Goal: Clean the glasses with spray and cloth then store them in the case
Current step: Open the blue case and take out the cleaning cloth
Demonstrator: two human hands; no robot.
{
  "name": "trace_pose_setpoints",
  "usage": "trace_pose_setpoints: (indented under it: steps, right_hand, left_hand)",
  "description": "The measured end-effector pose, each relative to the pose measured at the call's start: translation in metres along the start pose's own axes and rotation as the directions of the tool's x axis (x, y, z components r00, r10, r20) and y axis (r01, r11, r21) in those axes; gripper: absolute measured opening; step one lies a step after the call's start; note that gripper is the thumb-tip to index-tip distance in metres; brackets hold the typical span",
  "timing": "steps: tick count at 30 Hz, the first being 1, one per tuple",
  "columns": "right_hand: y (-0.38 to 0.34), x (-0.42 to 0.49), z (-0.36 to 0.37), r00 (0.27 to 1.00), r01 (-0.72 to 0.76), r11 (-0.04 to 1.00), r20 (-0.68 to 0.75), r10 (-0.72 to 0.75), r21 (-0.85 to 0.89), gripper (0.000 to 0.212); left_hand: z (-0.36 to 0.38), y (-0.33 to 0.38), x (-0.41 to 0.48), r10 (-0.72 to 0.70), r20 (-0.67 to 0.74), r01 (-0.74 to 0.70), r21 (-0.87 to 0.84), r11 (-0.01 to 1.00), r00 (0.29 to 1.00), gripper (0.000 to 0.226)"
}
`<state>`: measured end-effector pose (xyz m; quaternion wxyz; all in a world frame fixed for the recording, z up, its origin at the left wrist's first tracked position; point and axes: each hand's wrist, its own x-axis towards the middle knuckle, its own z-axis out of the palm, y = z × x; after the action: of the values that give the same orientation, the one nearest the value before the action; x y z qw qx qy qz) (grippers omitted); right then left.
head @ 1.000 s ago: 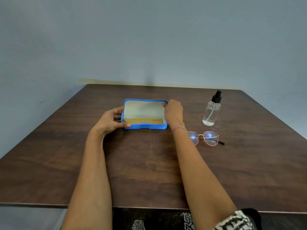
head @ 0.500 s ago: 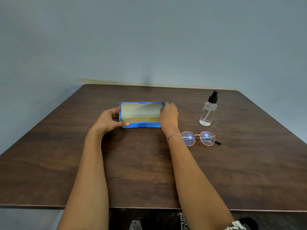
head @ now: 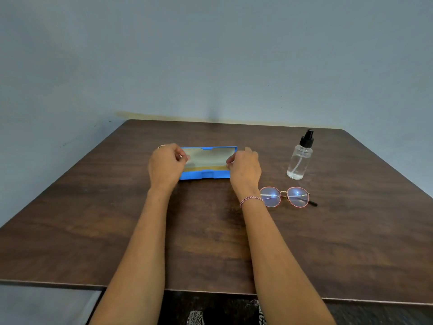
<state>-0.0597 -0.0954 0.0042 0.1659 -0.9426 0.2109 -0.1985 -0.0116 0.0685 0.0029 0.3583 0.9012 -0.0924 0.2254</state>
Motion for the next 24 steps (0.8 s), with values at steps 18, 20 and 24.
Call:
trace_pose_setpoints:
  steps: [18, 20, 24]
  right_hand:
    - [-0.008, -0.005, -0.001, 0.998, 0.054, 0.960, 0.044, -0.043, -0.273, 0.027]
    - [-0.007, -0.004, -0.002, 0.998, 0.045, 0.962, 0.057, -0.031, -0.268, 0.026]
    - [-0.005, -0.002, 0.001, 0.994, -0.054, 0.989, 0.087, 0.066, -0.138, 0.021]
  left_hand:
    - [0.012, 0.013, -0.005, -0.051, 0.187, -0.047, 0.485, 0.873, 0.981, 0.021]
    - [0.012, 0.013, -0.004, -0.053, 0.203, -0.055, 0.492, 0.869, 0.978, 0.020]
    - [0.013, 0.012, -0.002, -0.070, 0.221, -0.048, 0.489, 0.871, 0.973, 0.018]
